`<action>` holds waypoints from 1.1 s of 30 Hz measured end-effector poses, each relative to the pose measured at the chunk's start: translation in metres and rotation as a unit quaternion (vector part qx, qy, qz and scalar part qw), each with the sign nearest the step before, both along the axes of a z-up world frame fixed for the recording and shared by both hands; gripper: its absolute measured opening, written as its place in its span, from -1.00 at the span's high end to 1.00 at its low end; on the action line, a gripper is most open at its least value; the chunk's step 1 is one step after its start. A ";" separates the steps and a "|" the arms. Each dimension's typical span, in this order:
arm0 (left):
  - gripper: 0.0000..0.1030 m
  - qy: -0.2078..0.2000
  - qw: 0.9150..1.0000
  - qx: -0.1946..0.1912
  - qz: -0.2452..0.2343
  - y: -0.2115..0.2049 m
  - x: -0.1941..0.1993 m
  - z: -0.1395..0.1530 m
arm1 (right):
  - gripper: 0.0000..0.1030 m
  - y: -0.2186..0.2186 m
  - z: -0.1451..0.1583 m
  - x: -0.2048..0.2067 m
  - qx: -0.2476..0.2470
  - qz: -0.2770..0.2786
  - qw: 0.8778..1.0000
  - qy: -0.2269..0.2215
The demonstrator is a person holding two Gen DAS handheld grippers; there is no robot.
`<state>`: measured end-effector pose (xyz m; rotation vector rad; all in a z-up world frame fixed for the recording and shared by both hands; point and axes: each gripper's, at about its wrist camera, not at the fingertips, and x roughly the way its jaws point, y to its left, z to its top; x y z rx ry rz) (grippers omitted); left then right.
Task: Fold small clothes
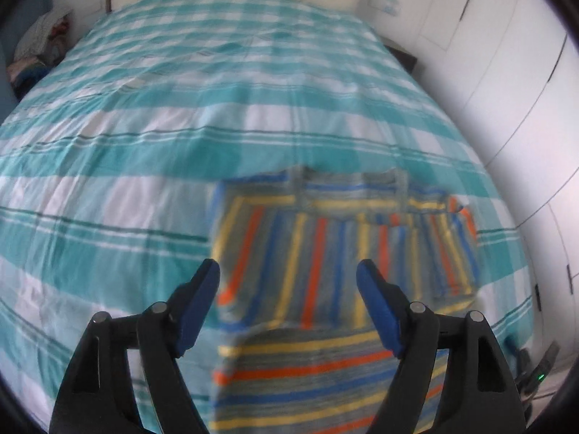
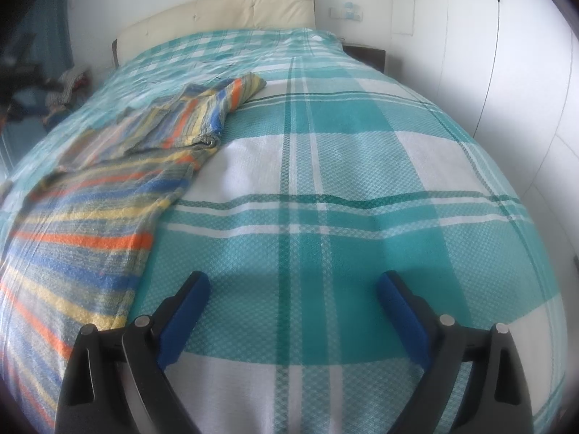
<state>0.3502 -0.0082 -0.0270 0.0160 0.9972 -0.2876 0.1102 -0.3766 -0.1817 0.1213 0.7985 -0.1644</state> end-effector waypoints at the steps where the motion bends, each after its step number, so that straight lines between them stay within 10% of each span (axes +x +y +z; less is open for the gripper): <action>1: -0.55 0.005 1.000 0.023 0.000 0.016 -0.004 -0.006 | -0.83 0.001 0.000 0.000 -0.001 0.000 1.000 0.001; 6: -0.55 0.045 0.994 0.068 -0.079 0.036 -0.024 -0.050 | -0.83 0.001 0.001 0.003 -0.004 0.000 1.000 0.003; 11: -0.55 -0.005 0.988 0.120 -0.094 0.004 -0.035 -0.086 | -0.83 0.003 0.001 0.003 -0.008 -0.001 1.000 0.003; 12: -0.36 -0.013 0.989 0.124 -0.076 0.001 -0.031 -0.093 | -0.83 0.002 0.001 0.003 -0.008 -0.001 1.000 0.003; 14: 0.69 -0.028 0.992 0.122 -0.031 0.006 -0.024 -0.102 | -0.83 0.002 0.001 0.003 -0.008 -0.001 1.000 0.003; 16: 0.88 -0.020 0.998 0.062 0.025 0.029 -0.020 -0.106 | -0.83 0.002 0.001 0.003 -0.008 -0.001 1.000 0.003; 23: 0.59 -0.030 0.996 0.074 0.038 0.040 -0.040 -0.116 | -0.85 0.001 0.002 0.002 -0.006 -0.001 1.000 0.005; 26: -0.39 -0.026 0.995 0.082 0.047 0.044 -0.048 -0.110 | -0.85 0.001 0.002 0.002 -0.005 -0.001 1.000 0.005; 33: -0.46 -0.003 0.999 -0.008 0.041 0.081 -0.055 -0.094 | -0.86 0.000 0.002 0.004 -0.006 -0.002 1.000 0.006</action>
